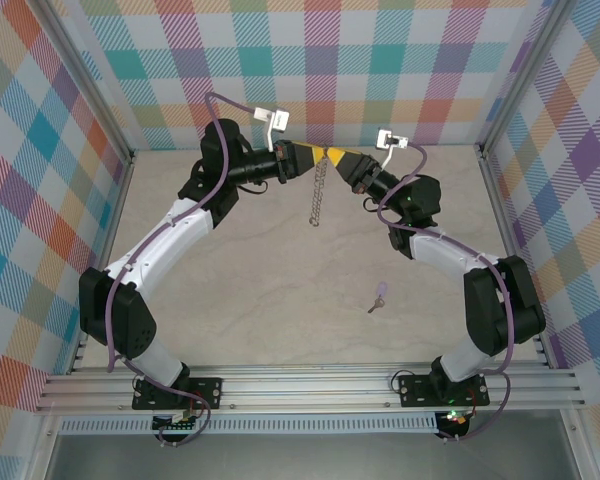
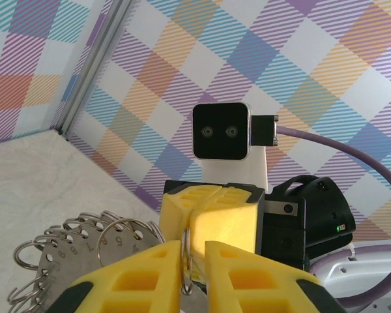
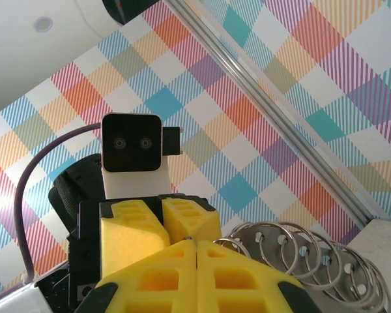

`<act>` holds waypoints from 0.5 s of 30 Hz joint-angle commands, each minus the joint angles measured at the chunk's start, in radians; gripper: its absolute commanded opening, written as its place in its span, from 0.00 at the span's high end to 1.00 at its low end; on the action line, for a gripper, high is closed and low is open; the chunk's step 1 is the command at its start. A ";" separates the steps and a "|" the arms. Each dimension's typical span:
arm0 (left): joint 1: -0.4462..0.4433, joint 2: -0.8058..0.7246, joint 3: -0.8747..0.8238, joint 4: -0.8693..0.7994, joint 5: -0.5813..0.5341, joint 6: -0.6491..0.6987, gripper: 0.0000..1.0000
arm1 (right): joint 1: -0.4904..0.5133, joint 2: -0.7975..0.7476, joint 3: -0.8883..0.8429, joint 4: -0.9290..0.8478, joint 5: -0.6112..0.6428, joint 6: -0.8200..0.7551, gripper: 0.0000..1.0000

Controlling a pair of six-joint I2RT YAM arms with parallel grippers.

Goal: Put the keys on the keyring

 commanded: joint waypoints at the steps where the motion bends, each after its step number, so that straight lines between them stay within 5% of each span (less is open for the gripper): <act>1: -0.005 0.002 0.009 0.023 0.050 0.010 0.91 | 0.007 -0.016 0.012 0.046 -0.002 -0.008 1.00; 5: -0.006 0.016 0.030 -0.004 0.062 0.034 1.00 | 0.006 -0.019 0.013 0.031 -0.004 -0.007 1.00; 11: -0.003 0.025 0.128 -0.232 0.052 0.216 1.00 | -0.020 -0.081 -0.005 -0.132 -0.015 -0.041 0.50; 15: 0.001 0.047 0.212 -0.400 0.054 0.337 1.00 | -0.073 -0.168 -0.050 -0.276 -0.041 -0.076 0.38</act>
